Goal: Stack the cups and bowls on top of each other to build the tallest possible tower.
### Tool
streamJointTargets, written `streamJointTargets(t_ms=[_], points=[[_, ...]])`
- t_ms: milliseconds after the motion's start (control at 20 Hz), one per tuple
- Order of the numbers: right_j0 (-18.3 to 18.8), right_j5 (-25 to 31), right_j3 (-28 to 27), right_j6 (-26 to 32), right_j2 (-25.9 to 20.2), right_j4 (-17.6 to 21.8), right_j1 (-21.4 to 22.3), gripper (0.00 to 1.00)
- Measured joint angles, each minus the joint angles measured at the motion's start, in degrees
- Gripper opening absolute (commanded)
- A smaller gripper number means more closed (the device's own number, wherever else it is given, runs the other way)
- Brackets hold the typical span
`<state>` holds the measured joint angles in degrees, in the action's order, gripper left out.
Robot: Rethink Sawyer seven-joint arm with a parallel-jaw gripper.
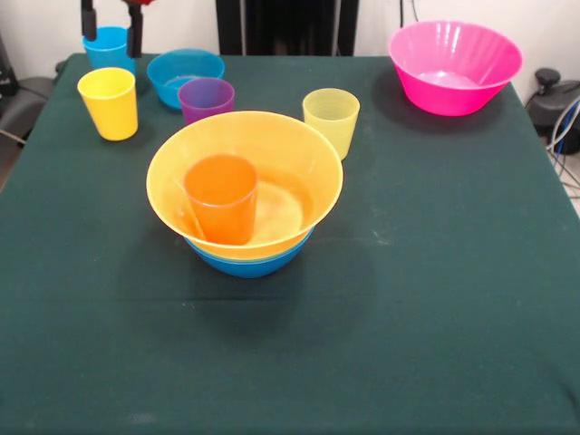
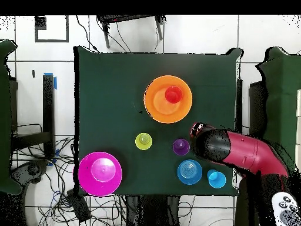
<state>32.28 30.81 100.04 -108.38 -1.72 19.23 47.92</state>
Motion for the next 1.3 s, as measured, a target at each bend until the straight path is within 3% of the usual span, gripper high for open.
streamJointTargets(t_ms=[250,750,1300], points=[[1.8,1.6,2.6,0.0,-0.8,-0.8,3.4,1.00],[10.6,6.9,8.9,0.0,-3.4,-1.8,12.7,1.00],[14.3,5.9,13.4,0.0,-5.6,0.1,14.7,1.00]])
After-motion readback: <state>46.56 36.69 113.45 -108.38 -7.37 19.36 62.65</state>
